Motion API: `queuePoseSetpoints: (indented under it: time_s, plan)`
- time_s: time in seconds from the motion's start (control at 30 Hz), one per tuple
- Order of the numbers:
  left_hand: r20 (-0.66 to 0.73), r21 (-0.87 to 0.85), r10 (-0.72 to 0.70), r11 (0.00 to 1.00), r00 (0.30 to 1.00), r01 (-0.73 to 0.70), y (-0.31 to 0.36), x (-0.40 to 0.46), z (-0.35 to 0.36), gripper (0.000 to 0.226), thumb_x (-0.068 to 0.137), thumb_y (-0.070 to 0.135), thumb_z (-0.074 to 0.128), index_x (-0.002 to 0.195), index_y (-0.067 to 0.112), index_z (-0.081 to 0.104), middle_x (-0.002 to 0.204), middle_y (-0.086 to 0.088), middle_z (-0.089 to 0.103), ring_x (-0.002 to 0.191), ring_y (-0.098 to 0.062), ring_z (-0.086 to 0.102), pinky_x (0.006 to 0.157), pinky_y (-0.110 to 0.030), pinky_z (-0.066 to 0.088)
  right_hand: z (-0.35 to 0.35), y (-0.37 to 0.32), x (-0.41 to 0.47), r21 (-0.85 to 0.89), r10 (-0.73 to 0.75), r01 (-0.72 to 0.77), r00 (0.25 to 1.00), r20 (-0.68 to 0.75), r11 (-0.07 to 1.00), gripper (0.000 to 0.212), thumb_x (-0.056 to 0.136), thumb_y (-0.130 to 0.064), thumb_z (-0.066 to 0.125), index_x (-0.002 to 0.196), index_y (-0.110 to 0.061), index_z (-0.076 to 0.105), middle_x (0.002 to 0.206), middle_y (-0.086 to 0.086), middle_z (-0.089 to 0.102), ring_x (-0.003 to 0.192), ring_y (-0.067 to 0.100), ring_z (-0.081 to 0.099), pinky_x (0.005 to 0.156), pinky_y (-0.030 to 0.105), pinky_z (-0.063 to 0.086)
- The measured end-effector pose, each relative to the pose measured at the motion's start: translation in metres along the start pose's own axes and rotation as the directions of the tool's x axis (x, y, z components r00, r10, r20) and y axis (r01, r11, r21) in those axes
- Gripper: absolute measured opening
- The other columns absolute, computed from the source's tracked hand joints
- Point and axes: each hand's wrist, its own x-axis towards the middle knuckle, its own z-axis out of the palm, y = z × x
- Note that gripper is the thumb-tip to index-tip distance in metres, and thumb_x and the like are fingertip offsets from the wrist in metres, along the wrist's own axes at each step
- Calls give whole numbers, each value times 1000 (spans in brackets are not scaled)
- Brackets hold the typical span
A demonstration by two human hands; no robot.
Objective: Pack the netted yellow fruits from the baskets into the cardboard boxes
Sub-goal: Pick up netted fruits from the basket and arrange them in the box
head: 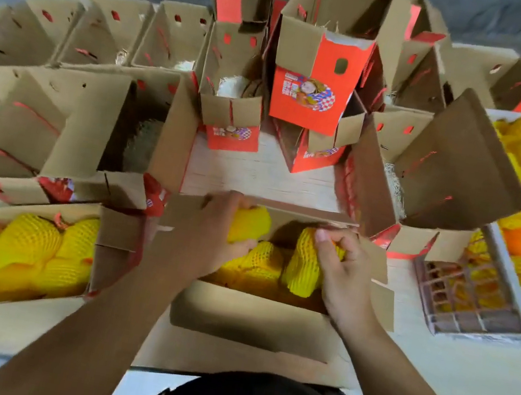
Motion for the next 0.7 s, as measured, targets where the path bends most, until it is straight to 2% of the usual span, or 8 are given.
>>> queuePoseSetpoints:
  time_s: [0.1,0.2,0.3,0.4,0.5,0.57,0.6,0.7]
  plan:
    - [357,340,236,868,904,-361,-13,17,19,59,86,42,77,135,29,48,131,8,52,116,-21,56,87,-36,51,2,0,2,-74,2,-1,1000,4,997,14,100,-18,63,89,-11,68,92,11,66,92,22,61,87,40,47]
    - [435,537,327,654,839,-534,-24,26,39,41,95,22,64,134,22,52,135,-3,50,124,-28,49,108,-38,40,4,2,1,-152,-12,15,1000,21,988,11,97,-20,66,93,-10,71,98,10,67,98,20,62,91,40,49]
    - [619,638,95,520,780,-569,-30,24,60,43,105,11,36,146,25,34,154,-6,23,142,-30,24,119,-41,16,6,4,-3,-183,13,-6,999,37,983,13,95,-26,67,96,-14,73,103,6,67,103,16,62,94,37,50]
    - [622,620,2,610,783,-494,-26,31,62,49,105,16,39,151,31,29,150,-4,22,134,-29,24,110,-40,20,7,4,-4,-226,12,1,998,57,974,8,96,-25,69,99,-19,73,107,0,67,108,14,61,98,31,48]
    - [590,381,79,850,804,-363,-21,29,48,67,98,44,58,155,38,23,147,-2,29,131,-28,30,110,-41,27,9,0,-4,-205,9,-2,999,32,979,18,97,-34,68,105,-18,70,107,-2,67,106,12,61,94,30,50]
    - [521,-32,115,993,846,-115,-9,20,41,64,98,46,57,154,45,25,151,4,37,138,-23,36,118,-45,31,16,-5,-5,-81,20,-20,1000,-2,997,27,97,-39,66,104,-14,61,100,-6,66,97,9,62,84,28,52]
    - [500,-322,111,944,859,65,2,14,39,59,100,41,55,152,48,30,153,9,40,140,-18,39,121,-46,32,21,-7,-6,-8,39,-40,999,-17,999,31,96,-41,65,99,-11,56,94,-6,64,91,9,61,79,28,52]
    - [486,-796,20,422,874,433,26,0,36,48,96,31,50,140,49,54,146,13,57,136,-13,53,119,-51,39,35,-18,-8,152,172,-163,984,-43,975,48,99,-48,62,94,-2,49,83,8,56,82,18,56,76,42,49]
